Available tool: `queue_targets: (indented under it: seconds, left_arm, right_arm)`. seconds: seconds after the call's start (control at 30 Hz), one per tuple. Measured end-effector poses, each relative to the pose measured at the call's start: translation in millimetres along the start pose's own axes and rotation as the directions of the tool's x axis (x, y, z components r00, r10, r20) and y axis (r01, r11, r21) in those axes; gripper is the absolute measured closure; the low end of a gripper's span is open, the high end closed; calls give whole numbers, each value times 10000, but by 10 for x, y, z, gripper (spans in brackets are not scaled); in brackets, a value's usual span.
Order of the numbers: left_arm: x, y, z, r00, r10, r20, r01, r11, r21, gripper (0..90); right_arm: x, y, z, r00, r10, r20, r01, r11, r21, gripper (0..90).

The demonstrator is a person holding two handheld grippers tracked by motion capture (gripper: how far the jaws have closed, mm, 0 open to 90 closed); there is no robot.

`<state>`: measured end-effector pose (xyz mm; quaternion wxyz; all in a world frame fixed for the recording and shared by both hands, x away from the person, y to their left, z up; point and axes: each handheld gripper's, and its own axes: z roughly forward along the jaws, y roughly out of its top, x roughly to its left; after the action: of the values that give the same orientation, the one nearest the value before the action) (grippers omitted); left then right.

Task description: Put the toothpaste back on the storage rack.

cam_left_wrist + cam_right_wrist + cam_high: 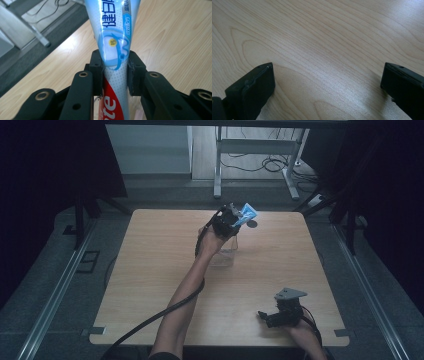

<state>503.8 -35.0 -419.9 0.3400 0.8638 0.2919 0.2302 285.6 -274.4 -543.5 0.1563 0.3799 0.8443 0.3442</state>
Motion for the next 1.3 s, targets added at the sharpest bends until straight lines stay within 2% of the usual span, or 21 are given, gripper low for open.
queue_targets:
  seconds: [0.07, 0.17, 0.3, 0.43, 0.57, 0.7, 0.87, 1.17, 1.3]
  left_arm:
    - [14, -5, 2, 9997, -246, 19, 245, 9993, 277, 695]
    - [19, -4, -6, 9998, -193, -67, 196, 9984, 525, 687]
    - [29, -13, 22, 9992, -353, -189, 374, 9911, 1274, 647]
    - [25, 9, 15, 9989, -462, -127, 476, 9874, 1508, 648]
    - [38, 34, 13, 9967, -812, 8, 798, 9811, 1765, 640]
    - [49, 40, 2, 9953, -962, 143, 919, 9784, 1852, 626]
    - [63, 44, -40, 9946, -1035, 72, 1005, 9789, 1780, 577]
    - [106, -1, -135, 9871, -1593, 131, 1561, 9784, 1353, 457]
    - [113, -21, -160, 9859, -1661, 214, 1620, 9782, 1297, 419]
  right_arm:
    - [0, 0, 0, 10000, 0, 1, 0, 10000, 2, 0]
    - [0, 0, 0, 10000, -2, 3, 2, 10000, 2, 0]
    - [0, 0, 0, 10000, -1, 3, 1, 10000, 3, 0]
    - [1, 0, 0, 10000, -4, 6, 4, 10000, 3, 0]
    - [0, 0, 0, 10000, -5, 4, 5, 10000, 4, 0]
    - [1, 0, 0, 10000, -1, 3, 1, 10000, 5, 0]
    - [1, 0, 0, 10000, -1, 3, 1, 10000, 4, 0]
    - [1, 0, 0, 10000, -1, 4, 1, 10000, 5, 0]
    - [1, 0, 0, 10000, -5, 5, 5, 10000, 6, 0]
